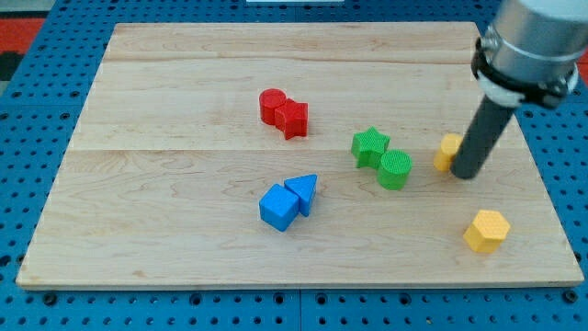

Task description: Separate the yellow heart with yellow hexagon towards the top left

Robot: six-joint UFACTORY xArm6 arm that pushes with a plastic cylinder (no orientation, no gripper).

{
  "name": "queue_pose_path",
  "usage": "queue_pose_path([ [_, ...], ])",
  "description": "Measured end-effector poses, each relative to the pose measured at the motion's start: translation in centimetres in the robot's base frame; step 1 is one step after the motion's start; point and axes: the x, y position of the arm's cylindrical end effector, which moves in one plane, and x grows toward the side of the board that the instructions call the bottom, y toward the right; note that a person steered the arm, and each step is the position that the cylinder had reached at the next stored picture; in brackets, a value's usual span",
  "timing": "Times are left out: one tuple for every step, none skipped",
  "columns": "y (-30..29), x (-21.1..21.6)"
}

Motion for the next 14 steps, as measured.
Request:
queue_pose_path([
  [-0.2,-4.4],
  [-1.4,-7.9],
  [-5.6,-9.7],
  [-8.3,-12.6],
  [-12.9,-15.7],
  [-19.2,-16.7],
  [-22.9,-18.6],
  [-26.3,-21.5],
  [-29.7,-24.5],
  [-30.2,-26.8],
  [-30.0,-26.8],
  [-29.9,-26.9],
  [-30.6,-26.9],
  [-32.5,-26.9],
])
